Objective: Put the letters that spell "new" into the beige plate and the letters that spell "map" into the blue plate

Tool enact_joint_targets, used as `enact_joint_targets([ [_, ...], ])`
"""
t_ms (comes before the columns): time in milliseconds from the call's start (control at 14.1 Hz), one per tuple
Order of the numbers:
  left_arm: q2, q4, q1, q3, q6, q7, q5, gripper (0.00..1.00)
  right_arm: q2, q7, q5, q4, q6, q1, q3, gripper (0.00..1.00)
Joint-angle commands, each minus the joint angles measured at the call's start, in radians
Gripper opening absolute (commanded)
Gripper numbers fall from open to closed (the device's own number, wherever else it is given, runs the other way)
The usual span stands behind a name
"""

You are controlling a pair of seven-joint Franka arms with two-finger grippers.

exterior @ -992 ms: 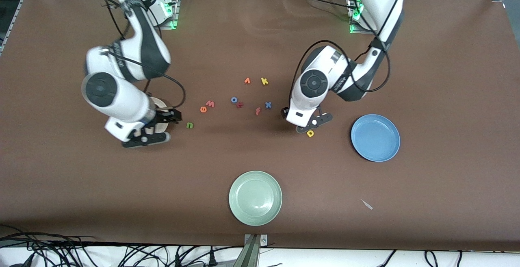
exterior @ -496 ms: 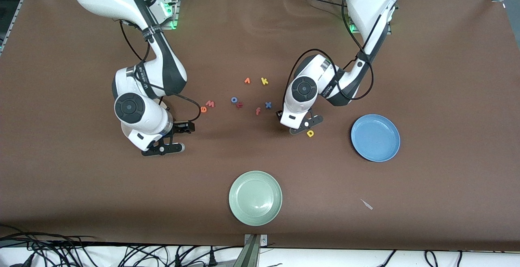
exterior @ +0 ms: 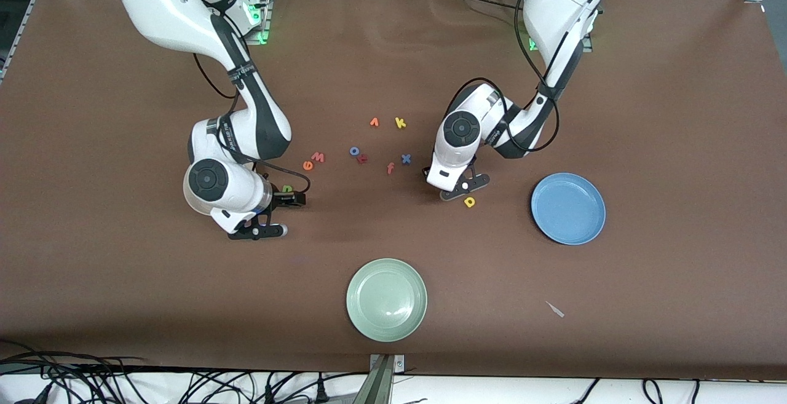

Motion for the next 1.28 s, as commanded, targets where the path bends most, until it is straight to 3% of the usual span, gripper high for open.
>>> enact_joint_targets([
  [0,-0.016,-0.022,0.000,0.000,0.018,-0.024,0.015,0.51,-0.003,0.009,0.016,-0.080,0.104,0.009,0.005,0.99],
  [142,-0.016,-0.022,0.000,-0.001,0.018,-0.024,0.015,0.23,-0.006,0.009,0.016,-0.100,0.115,0.021,0.003,0.99],
  [354,-0.026,-0.019,0.004,-0.001,0.007,-0.009,0.015,0.06,-0.021,0.009,0.016,-0.131,0.111,0.023,0.003,0.97],
  [567,-0.074,-0.001,0.010,0.003,-0.061,-0.010,0.030,0.04,-0.064,0.008,0.013,-0.197,0.111,0.023,0.003,0.97],
  [709,-0.114,0.012,0.055,0.003,-0.129,0.094,0.030,0.04,-0.073,0.008,0.010,-0.212,0.112,0.023,0.003,0.93],
  [1063,-0.163,0.013,0.195,0.009,-0.227,0.443,0.031,0.08,-0.072,0.009,0.007,-0.225,0.119,0.029,0.003,0.53],
  [1205,-0.161,0.013,0.267,0.012,-0.227,0.565,0.031,0.08,-0.069,0.009,0.005,-0.225,0.126,0.041,0.002,0.50],
])
